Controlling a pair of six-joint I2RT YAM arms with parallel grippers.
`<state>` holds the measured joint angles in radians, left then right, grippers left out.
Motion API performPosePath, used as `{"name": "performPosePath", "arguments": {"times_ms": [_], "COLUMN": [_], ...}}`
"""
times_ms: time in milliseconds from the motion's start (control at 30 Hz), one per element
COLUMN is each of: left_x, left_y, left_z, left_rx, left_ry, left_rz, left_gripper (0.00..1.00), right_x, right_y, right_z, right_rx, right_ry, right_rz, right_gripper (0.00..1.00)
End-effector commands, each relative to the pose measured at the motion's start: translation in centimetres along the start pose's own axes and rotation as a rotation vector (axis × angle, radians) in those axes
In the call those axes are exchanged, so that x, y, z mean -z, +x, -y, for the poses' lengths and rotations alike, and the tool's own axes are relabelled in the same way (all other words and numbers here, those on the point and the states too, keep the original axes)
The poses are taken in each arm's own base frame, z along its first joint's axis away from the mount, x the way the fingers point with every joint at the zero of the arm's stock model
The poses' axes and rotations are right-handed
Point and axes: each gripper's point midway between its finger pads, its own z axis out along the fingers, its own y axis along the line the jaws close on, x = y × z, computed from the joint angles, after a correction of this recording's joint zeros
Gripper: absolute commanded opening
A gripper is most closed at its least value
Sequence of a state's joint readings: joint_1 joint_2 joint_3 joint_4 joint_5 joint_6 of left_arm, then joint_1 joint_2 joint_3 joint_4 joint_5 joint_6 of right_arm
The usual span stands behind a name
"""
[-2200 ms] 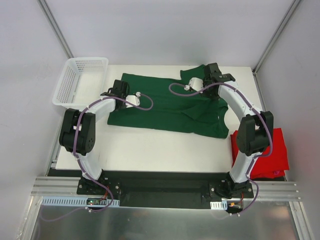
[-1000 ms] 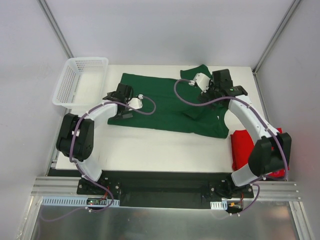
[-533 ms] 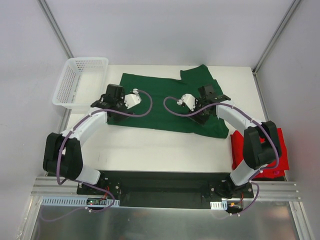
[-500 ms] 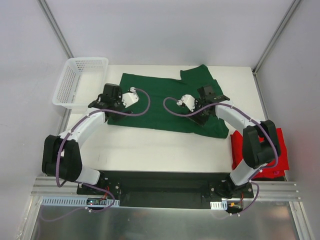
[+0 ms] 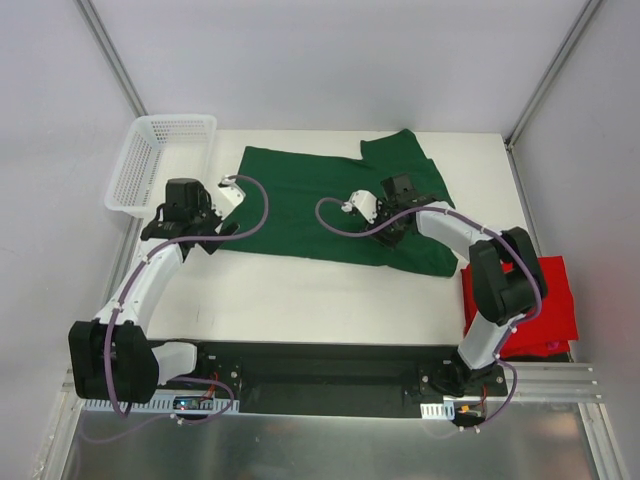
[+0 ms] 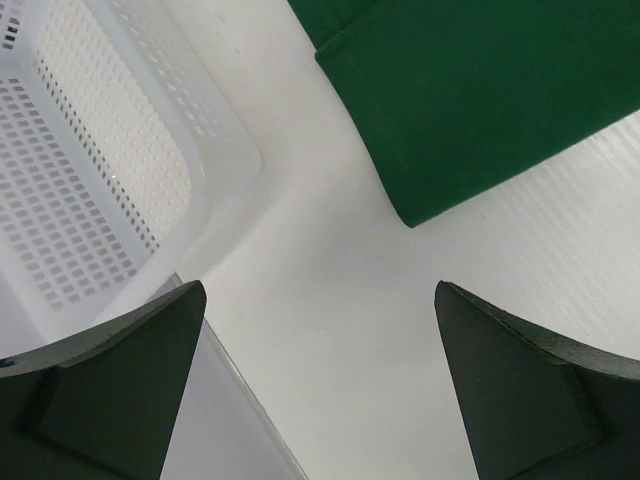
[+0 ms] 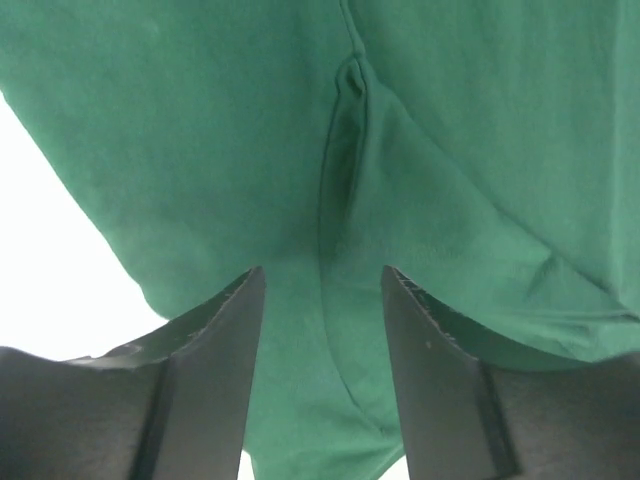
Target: Fold and stack the t-shirts
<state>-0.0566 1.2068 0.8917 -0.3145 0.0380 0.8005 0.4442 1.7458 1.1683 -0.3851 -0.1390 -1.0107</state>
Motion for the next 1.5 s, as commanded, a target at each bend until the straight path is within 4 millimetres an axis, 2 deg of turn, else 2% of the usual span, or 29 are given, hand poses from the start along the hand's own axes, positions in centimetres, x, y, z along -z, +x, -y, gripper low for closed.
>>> {"name": "performPosePath", "arguments": {"times_ms": [0,67,167,533,600,633,733,800,1000,1100,1167,1200,1233,1267,1367,1400,1467], "left_x": [1.8,2.2,2.5,2.6,2.5,2.6,2.6,2.6,2.3,2.2,2.2,2.2,2.3,2.3,2.3,2.3,2.3], "left_y": [-0.4,-0.4,-0.2,0.1,0.1,0.1,0.0,-0.1,0.1,0.1,0.1,0.1,0.0,0.1,0.1,0.1,0.2], "left_z": [1.1,1.4,1.7,3.1,3.2,3.2,3.4,3.4,3.7,3.8,3.9,3.9,3.9,4.1,4.2,4.3,4.3], "left_rx": [0.049,0.057,0.066,0.093,0.096,0.098,0.103,0.103,0.105,0.109,0.113,0.114,0.116,0.117,0.121,0.121,0.123], "left_ry": [0.026,0.036,0.039,0.088,0.093,0.093,0.101,0.104,0.118,0.122,0.127,0.128,0.131,0.137,0.145,0.147,0.152], "left_rz": [0.063,0.071,0.065,0.073,0.072,0.075,0.079,0.08,0.072,0.075,0.071,0.074,0.076,0.073,0.072,0.069,0.066], "left_gripper": [0.99,0.99,0.99,0.99,0.99,0.99,0.99,0.99,0.99,0.99,0.99,0.99,0.99,0.99,0.99,0.99,0.99], "right_x": [-0.6,-0.8,-1.2,-2.1,-2.2,-2.1,-2.0,-1.7,0.3,0.7,0.3,0.3,0.2,0.1,0.7,1.8,2.5], "right_y": [-1.6,-1.5,-1.2,-0.6,-0.5,-0.8,-1.3,-1.9,-4.5,-5.8,-6.1,-6.4,-6.6,-6.6,-6.6,-6.7,-5.4], "right_z": [1.3,1.6,2.1,3.2,3.4,3.7,3.9,4.3,6.7,7.5,7.6,8.0,8.1,8.3,9.1,9.4,9.2], "right_rx": [0.014,0.017,0.021,0.046,0.046,0.048,0.047,0.047,0.055,0.063,0.069,0.074,0.079,0.079,0.068,0.064,0.052], "right_ry": [0.051,0.068,0.088,0.136,0.142,0.148,0.152,0.162,0.233,0.248,0.248,0.257,0.268,0.278,0.357,0.386,0.415], "right_rz": [0.039,0.037,0.021,-0.028,-0.033,-0.026,-0.018,-0.008,0.02,0.027,0.021,0.023,0.023,0.022,0.034,0.043,0.014], "right_gripper": [0.49,0.42,0.39,0.39,0.35,0.24,0.06,0.01,0.01,0.01,0.12,0.3,0.89,0.96,0.96,0.96,0.96]}}
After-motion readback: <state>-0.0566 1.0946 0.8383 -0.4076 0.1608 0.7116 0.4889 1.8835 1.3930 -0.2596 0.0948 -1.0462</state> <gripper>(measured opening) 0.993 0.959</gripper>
